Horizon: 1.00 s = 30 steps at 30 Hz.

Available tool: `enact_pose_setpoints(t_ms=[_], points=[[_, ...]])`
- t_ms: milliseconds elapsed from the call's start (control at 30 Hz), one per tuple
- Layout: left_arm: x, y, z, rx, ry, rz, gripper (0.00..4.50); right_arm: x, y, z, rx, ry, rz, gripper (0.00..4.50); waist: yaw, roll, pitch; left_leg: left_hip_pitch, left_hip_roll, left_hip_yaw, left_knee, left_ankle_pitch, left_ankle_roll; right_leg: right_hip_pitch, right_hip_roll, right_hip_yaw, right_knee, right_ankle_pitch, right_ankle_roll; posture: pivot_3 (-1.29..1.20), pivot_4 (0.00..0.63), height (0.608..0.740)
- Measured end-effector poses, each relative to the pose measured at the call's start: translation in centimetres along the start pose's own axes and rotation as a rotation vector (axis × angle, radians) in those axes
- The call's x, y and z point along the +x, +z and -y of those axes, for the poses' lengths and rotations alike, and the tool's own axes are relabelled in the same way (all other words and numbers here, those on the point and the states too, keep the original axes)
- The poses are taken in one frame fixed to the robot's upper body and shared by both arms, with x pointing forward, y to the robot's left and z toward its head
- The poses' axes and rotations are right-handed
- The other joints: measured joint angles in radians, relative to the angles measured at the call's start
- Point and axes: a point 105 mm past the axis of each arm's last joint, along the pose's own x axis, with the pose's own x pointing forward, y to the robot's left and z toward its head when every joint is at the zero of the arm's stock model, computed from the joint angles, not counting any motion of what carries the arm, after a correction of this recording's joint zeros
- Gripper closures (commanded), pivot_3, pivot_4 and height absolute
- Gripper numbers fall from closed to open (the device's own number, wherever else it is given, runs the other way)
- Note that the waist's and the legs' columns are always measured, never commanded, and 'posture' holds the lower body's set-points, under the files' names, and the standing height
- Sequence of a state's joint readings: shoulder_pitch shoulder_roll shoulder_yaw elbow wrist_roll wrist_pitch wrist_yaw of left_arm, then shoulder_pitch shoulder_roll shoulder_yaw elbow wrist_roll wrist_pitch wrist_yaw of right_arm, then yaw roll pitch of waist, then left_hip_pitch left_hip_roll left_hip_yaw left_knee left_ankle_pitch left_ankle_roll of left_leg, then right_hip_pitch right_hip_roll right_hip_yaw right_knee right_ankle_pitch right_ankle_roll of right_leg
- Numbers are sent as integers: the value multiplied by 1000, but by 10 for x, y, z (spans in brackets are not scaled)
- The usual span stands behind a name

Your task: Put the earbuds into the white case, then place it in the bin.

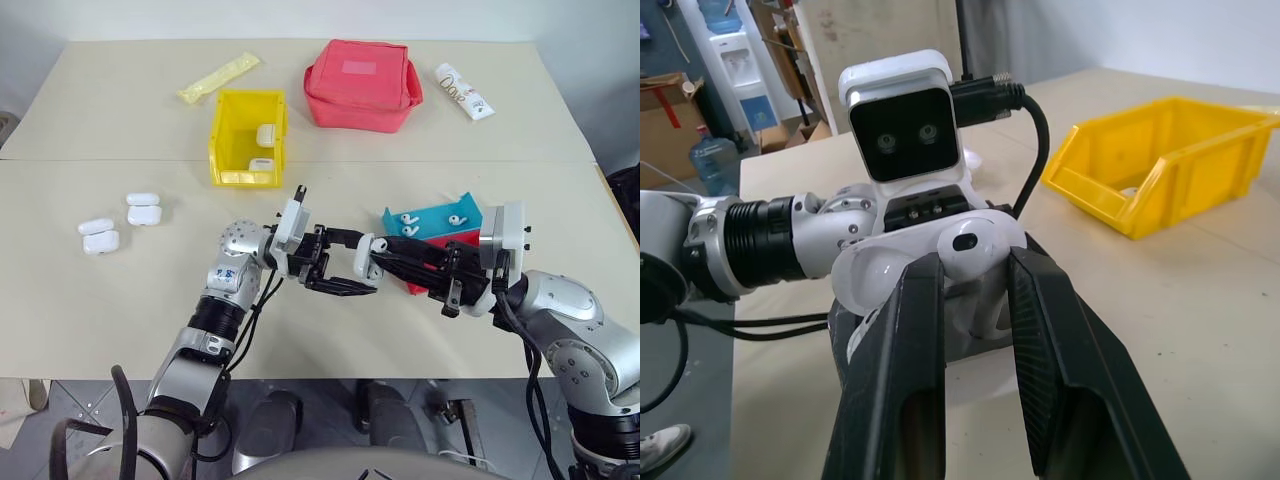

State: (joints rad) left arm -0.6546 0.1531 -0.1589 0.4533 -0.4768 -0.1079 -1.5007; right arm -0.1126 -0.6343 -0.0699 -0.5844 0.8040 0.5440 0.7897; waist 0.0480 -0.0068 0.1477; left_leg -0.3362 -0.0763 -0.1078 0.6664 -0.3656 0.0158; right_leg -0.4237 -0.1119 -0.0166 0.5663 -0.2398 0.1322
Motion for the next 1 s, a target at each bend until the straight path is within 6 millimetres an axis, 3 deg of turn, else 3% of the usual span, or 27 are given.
enact_pose_setpoints(t_ms=[333,600,1000], points=[[-2,-3,-1,5,11,-1,1721,3,4,2,-12,17,-29,3981,1,0,0,0,0,0,0,0,0,0,0,0,0,0,0,0,150,740],[-7,2,-5,33,38,13,1721,16,11,7,-12,77,-12,3981,1,0,0,0,0,0,0,0,0,0,0,0,0,0,0,0,150,740],[-8,-3,-5,2,51,18,1721,20,6,6,-4,131,-13,3981,0,0,0,0,0,0,0,0,0,0,0,0,0,0,0,0,150,740]])
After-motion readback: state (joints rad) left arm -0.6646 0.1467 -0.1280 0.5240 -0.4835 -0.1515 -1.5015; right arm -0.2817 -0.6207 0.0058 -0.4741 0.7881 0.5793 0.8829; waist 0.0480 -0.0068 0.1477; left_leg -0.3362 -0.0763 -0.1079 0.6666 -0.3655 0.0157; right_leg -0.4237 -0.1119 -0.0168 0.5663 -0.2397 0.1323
